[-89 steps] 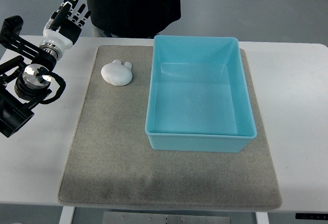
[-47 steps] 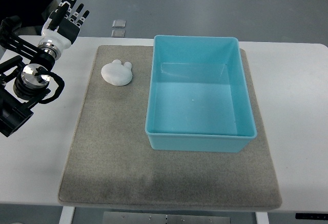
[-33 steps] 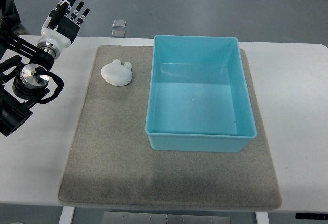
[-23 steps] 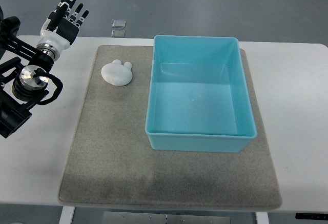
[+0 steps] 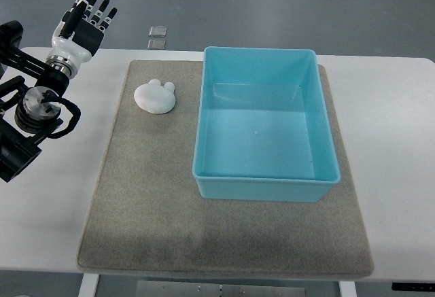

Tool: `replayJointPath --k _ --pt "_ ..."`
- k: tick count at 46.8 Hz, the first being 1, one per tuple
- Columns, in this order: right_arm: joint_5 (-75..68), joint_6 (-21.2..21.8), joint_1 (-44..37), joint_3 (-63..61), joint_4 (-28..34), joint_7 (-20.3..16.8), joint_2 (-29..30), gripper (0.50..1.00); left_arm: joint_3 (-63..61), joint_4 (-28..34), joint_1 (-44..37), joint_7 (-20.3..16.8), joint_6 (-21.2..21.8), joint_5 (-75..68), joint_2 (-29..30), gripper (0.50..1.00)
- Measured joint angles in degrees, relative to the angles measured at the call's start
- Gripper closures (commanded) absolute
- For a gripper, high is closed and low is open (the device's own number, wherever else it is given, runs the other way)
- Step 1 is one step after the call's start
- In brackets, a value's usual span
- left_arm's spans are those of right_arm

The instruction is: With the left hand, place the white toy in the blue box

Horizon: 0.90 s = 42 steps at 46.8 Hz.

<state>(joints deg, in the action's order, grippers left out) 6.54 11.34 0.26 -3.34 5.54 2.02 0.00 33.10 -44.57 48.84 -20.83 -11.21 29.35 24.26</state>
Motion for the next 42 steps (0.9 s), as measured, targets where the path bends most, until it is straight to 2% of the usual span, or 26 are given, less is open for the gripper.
replayJointPath --k 30,42 --pt "0.0 0.0 0.0 0.0 0.02 0.0 0.0 0.564 -2.96 -0.41 -0.08 -0.34 0.45 -0.09 0.29 0.506" --pt "0.0 0.0 0.0 0.0 0.0 0.0 0.0 0.564 -5.42 -0.53 -0.07 -0.29 -1.75 -0.09 0.8 0.506"
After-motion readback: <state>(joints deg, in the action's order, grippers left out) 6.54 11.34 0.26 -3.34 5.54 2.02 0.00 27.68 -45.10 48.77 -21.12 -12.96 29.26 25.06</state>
